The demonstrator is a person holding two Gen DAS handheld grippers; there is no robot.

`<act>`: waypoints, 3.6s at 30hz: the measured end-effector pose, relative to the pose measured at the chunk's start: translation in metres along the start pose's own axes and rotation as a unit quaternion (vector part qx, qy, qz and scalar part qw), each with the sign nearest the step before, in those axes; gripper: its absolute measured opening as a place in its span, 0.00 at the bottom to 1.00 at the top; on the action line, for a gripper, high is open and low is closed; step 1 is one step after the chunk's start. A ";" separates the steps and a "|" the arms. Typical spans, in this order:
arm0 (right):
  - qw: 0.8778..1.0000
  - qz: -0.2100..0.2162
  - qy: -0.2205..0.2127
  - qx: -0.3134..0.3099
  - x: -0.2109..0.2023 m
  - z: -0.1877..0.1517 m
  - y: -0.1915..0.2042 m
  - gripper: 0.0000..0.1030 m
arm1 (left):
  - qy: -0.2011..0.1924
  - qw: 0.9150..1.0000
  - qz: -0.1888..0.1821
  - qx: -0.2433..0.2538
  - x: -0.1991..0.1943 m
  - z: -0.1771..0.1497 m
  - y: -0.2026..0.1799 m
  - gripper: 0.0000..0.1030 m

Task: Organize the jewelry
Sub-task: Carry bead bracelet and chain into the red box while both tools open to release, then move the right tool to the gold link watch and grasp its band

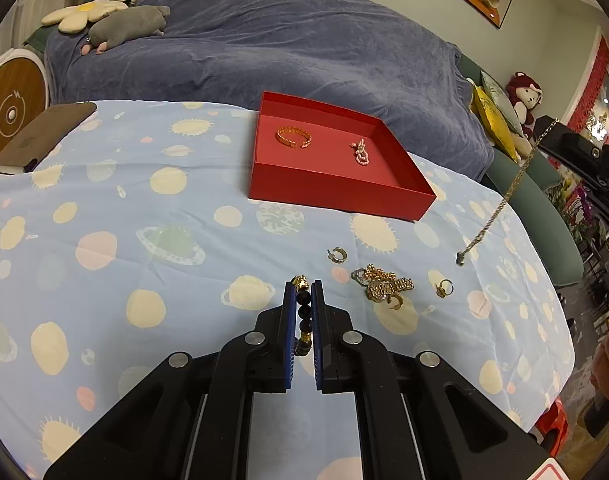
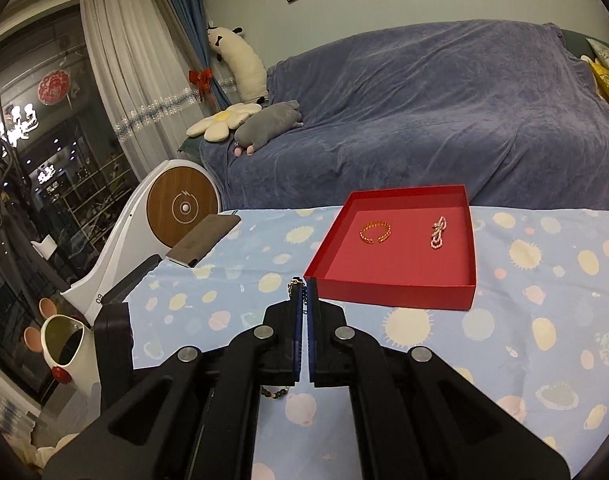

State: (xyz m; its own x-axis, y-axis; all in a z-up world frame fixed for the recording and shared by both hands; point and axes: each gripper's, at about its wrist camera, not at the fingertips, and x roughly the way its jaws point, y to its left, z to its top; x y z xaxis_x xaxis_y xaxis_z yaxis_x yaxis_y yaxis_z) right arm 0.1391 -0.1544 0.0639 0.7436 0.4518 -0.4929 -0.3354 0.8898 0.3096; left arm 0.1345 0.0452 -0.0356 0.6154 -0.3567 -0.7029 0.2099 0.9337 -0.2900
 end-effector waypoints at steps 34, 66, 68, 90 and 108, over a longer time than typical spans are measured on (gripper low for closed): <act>0.990 -0.138 0.031 -0.004 0.113 0.107 -0.091 0.01 | -0.039 0.999 -0.004 0.035 0.097 0.198 -0.028 0.05; 0.922 -0.257 0.269 -0.103 0.207 0.038 -0.133 0.35 | -0.023 0.996 0.078 0.022 0.130 0.149 0.006 0.57; 0.919 -0.255 0.281 -0.109 0.204 0.040 -0.129 0.35 | -0.020 0.997 0.076 0.020 0.128 0.144 0.007 0.57; 0.978 -0.148 0.150 0.001 0.091 -0.064 -0.090 0.42 | -0.002 0.997 0.078 0.022 0.085 0.050 0.003 0.57; 0.986 -0.084 0.141 0.010 0.121 -0.098 -0.090 0.42 | 0.017 0.997 0.066 0.033 0.088 -0.013 -0.009 0.59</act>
State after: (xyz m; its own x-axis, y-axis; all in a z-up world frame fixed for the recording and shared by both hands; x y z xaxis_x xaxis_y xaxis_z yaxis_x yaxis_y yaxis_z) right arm 0.2026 -0.1741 -0.1028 0.5962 0.3001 -0.7447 -0.2075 0.9536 0.2181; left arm 0.1771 0.0047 -0.1030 0.6148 -0.2313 -0.7540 0.1796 0.9720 -0.1517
